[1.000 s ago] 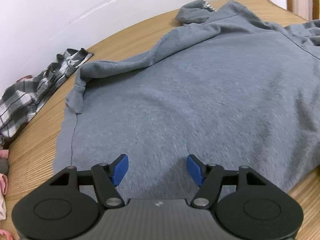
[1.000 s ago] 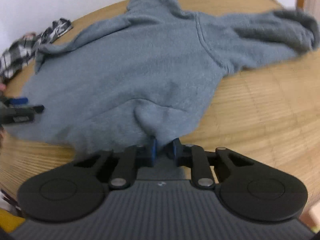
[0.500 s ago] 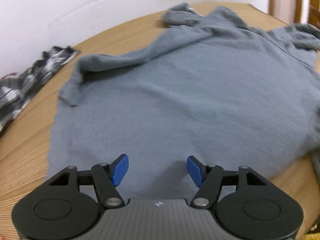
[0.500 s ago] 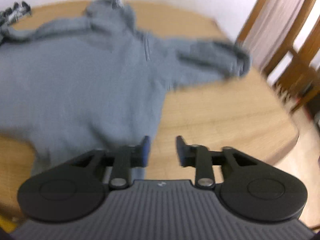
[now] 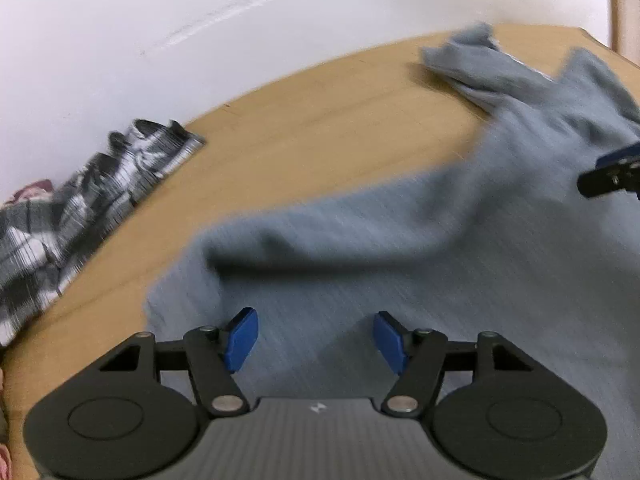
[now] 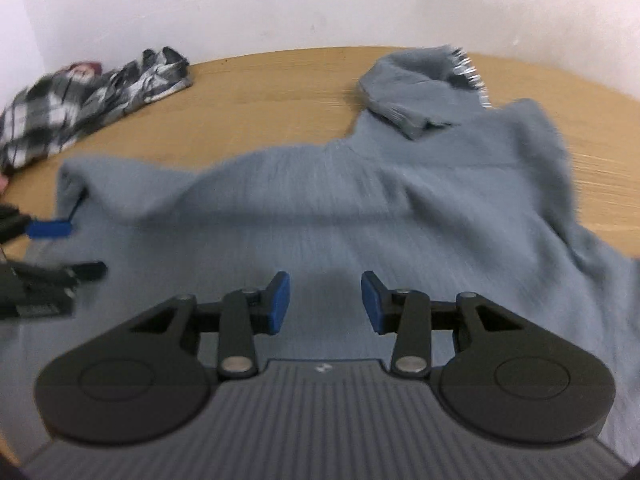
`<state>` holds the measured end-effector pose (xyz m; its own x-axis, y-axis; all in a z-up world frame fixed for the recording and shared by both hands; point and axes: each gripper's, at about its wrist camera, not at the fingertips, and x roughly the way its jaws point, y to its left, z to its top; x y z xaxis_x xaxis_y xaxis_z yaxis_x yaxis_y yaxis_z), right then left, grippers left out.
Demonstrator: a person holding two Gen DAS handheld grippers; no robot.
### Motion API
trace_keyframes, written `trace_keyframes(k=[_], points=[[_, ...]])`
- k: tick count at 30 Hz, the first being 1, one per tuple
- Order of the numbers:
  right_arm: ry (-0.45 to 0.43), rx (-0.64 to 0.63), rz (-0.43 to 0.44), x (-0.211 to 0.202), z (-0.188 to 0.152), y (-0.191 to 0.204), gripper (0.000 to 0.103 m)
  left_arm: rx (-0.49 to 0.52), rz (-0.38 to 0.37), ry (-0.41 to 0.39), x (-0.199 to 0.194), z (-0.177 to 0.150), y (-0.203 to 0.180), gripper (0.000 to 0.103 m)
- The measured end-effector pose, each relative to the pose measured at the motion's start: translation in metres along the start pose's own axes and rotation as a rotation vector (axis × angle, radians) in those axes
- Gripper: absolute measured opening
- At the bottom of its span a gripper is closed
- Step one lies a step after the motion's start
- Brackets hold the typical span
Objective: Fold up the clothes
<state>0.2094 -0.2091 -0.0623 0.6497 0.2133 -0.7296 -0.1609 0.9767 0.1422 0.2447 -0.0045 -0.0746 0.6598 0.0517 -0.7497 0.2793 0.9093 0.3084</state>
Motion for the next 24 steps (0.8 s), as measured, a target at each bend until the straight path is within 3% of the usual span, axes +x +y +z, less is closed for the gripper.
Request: trace_keyframes(k=[4,7,8,9,11,14,17,20,24], points=[[-0.009,-0.041,0.045,0.005,0.036,0.003,0.042,-0.037,0.057,0.019,0.015,0.015,0.032,0.064],[0.0,-0.037,-0.011,0.016,0.063,-0.026,0.043,-0.037,0.044,0.028,0.008,0.009,0.048,0.062],[0.005,-0.034,-0.036,0.021,0.071,-0.037,0.052,-0.015,0.062,0.01,0.001,0.004,0.048,0.063],[0.011,-0.031,-0.061,0.026,0.08,-0.048,0.071,0.02,0.09,-0.007,-0.004,0.0,0.047,0.063],[0.022,-0.025,-0.11,0.035,0.098,-0.07,0.088,0.08,0.131,-0.028,-0.01,-0.006,0.045,0.064],[0.039,-0.015,-0.184,0.05,0.125,-0.102,0.086,0.129,0.146,-0.047,-0.009,-0.008,0.042,0.066],[0.067,0.01,-0.235,0.065,0.145,-0.132,0.086,0.167,0.209,-0.057,-0.003,-0.006,0.041,0.066],[0.138,0.071,-0.18,0.082,0.142,-0.146,0.086,0.163,0.226,-0.066,-0.005,-0.007,0.044,0.066],[0.212,0.097,-0.12,0.108,0.136,-0.15,0.086,0.257,0.237,-0.075,0.009,-0.009,0.036,0.063]])
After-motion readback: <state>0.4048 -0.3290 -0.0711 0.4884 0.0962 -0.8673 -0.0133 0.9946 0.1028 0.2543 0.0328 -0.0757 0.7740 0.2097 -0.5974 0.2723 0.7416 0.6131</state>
